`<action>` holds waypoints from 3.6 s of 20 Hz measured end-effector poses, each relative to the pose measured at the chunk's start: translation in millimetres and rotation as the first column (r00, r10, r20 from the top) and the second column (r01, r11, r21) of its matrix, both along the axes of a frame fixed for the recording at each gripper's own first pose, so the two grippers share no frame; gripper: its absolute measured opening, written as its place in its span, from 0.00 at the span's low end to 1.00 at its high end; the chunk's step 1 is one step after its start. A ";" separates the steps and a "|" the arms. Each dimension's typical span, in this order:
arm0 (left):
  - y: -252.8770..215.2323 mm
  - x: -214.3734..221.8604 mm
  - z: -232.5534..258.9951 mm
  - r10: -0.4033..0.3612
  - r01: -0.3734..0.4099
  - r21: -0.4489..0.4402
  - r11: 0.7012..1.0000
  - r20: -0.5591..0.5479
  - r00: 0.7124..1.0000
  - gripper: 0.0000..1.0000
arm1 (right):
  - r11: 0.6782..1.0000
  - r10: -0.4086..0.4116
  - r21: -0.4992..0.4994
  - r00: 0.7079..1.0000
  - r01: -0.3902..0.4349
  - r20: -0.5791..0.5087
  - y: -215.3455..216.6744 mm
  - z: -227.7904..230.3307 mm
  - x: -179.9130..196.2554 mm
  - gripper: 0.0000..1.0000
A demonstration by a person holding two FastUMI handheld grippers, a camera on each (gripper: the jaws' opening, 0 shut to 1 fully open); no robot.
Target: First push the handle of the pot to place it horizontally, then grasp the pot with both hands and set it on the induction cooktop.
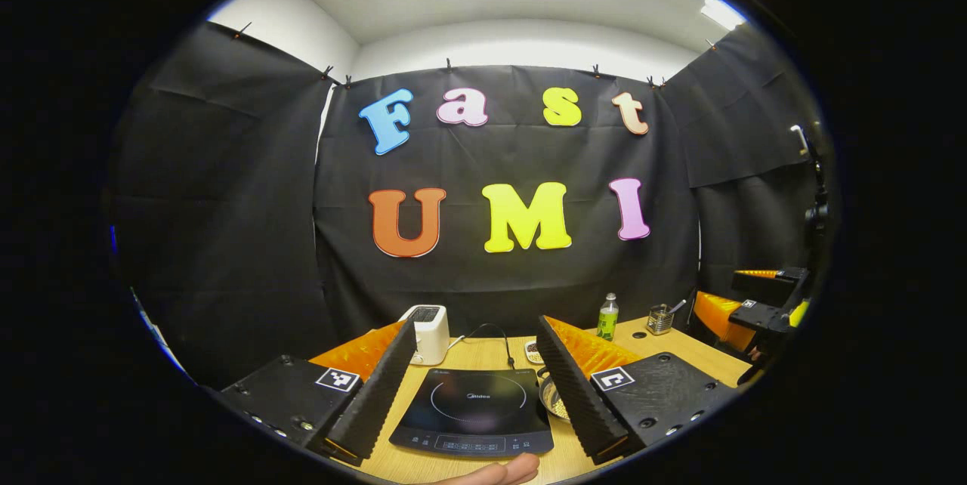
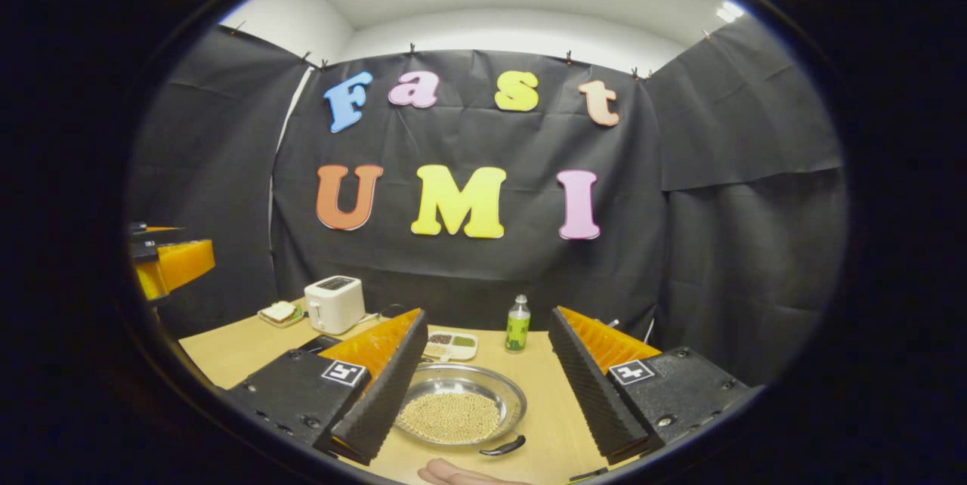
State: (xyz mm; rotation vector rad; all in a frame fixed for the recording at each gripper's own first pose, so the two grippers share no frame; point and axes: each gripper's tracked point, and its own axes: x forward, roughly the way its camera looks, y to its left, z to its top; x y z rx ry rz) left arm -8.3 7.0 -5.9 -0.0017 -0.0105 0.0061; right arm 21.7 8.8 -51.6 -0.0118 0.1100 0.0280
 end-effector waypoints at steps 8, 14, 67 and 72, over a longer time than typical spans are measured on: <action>-1.5 -5.0 -6.2 0.009 -0.008 0.025 1.000 -0.002 1.000 0.95 | 0.999 0.043 -0.007 0.988 -0.044 -0.151 2.2 -63.2 25.1 0.77; -6.1 -14.1 -12.2 0.003 -0.004 0.069 0.998 0.005 1.000 0.96 | 0.987 0.158 0.087 0.921 -0.136 -0.356 16.9 -133.2 36.4 0.42; 5.8 -42.4 -0.5 -0.035 0.037 -0.031 0.999 0.035 0.999 0.96 | 0.984 0.173 0.110 0.639 -0.137 -0.750 -35.8 -303.0 19.8 0.04; 6.3 -40.7 -1.9 -0.042 0.044 -0.058 0.997 0.035 0.998 0.96 | 0.986 0.165 0.125 0.645 -0.108 -0.746 -46.6 -303.2 29.2 0.04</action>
